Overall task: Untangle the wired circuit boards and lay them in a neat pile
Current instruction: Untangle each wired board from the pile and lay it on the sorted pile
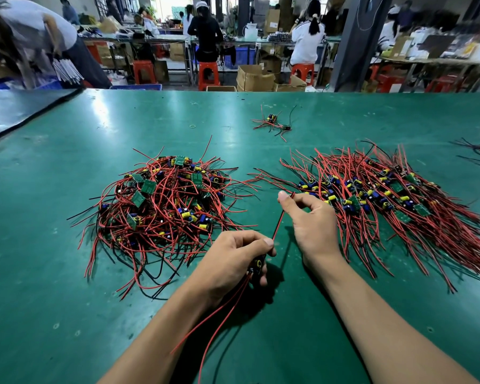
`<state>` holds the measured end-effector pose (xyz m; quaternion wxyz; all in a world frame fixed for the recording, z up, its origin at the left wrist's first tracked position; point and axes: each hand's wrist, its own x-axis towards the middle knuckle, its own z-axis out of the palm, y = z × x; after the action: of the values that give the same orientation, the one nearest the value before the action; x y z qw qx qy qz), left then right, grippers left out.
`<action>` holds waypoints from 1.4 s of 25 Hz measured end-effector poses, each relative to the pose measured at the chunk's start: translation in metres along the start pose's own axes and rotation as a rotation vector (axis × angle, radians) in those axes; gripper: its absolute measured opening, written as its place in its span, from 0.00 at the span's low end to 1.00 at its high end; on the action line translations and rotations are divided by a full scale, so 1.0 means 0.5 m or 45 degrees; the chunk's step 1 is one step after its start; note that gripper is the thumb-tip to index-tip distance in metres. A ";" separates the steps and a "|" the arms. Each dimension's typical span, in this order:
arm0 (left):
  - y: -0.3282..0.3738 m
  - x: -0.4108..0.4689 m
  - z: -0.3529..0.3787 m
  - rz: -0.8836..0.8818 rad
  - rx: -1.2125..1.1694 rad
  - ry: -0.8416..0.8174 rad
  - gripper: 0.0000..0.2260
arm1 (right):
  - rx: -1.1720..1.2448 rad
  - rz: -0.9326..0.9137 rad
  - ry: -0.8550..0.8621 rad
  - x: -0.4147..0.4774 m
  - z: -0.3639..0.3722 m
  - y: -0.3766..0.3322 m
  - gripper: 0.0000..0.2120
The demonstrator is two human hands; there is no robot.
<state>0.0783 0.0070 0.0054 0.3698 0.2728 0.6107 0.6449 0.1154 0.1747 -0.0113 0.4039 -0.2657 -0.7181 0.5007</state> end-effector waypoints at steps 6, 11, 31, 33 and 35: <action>0.003 -0.003 -0.001 0.002 0.043 -0.027 0.12 | 0.672 0.620 -0.159 0.014 -0.013 -0.029 0.16; 0.006 -0.004 0.004 0.037 0.096 -0.026 0.10 | 1.263 1.203 -0.302 0.026 -0.035 -0.052 0.16; 0.001 0.003 -0.004 -0.009 -0.031 0.075 0.12 | 0.549 0.583 -0.507 -0.009 -0.017 -0.037 0.10; 0.001 0.004 -0.002 -0.024 -0.033 0.038 0.12 | 0.595 0.564 -0.358 -0.001 -0.016 -0.039 0.10; 0.001 0.004 -0.003 -0.034 -0.033 0.020 0.11 | 0.665 0.588 -0.261 0.003 -0.014 -0.041 0.10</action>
<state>0.0760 0.0077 0.0058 0.3770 0.2549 0.6088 0.6498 0.1209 0.1721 0.0094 0.2603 -0.2573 -0.5238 0.7692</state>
